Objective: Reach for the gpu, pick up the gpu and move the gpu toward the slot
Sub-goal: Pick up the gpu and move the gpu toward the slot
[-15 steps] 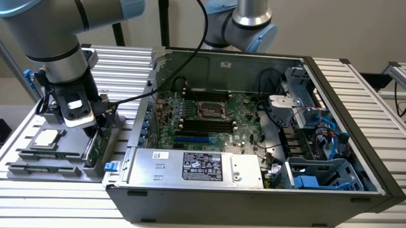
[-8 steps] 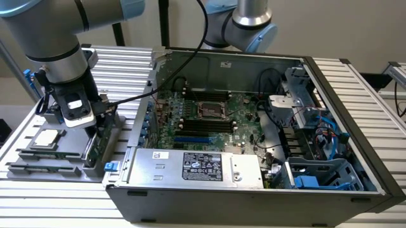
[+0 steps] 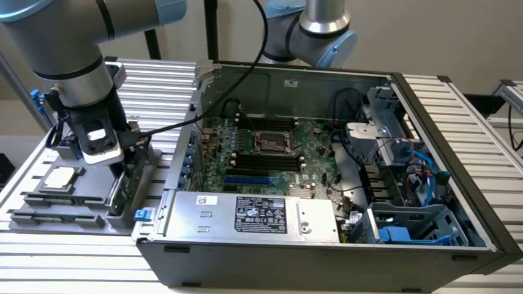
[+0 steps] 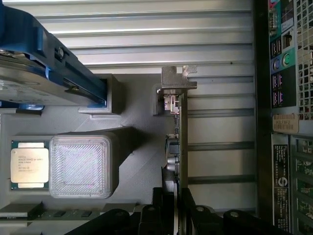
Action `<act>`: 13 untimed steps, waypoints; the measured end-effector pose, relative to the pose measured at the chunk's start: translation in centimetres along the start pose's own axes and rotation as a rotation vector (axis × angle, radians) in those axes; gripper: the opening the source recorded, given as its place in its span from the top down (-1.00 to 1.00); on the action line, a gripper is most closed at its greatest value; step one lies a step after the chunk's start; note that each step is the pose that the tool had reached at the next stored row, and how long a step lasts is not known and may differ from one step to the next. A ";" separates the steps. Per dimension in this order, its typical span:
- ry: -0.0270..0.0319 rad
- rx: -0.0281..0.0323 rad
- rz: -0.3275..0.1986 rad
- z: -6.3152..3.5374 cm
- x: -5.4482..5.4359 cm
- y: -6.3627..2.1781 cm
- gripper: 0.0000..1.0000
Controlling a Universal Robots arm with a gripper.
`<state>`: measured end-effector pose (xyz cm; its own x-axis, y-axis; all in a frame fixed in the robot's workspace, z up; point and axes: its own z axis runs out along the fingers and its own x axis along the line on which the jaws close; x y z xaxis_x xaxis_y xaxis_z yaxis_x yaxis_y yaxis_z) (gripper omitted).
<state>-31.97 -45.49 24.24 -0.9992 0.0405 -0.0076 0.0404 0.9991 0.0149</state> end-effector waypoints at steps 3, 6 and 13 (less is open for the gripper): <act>0.0001 -0.0004 -0.008 -0.04 0.0 -0.01 0.48; 0.0006 -0.0009 -0.017 -0.12 0.0 -0.03 0.48; 0.0010 -0.0022 -0.018 -0.15 -0.1 -0.07 0.48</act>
<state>-31.92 -45.56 24.39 -0.9997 0.0222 -0.0069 0.0221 0.9996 0.0169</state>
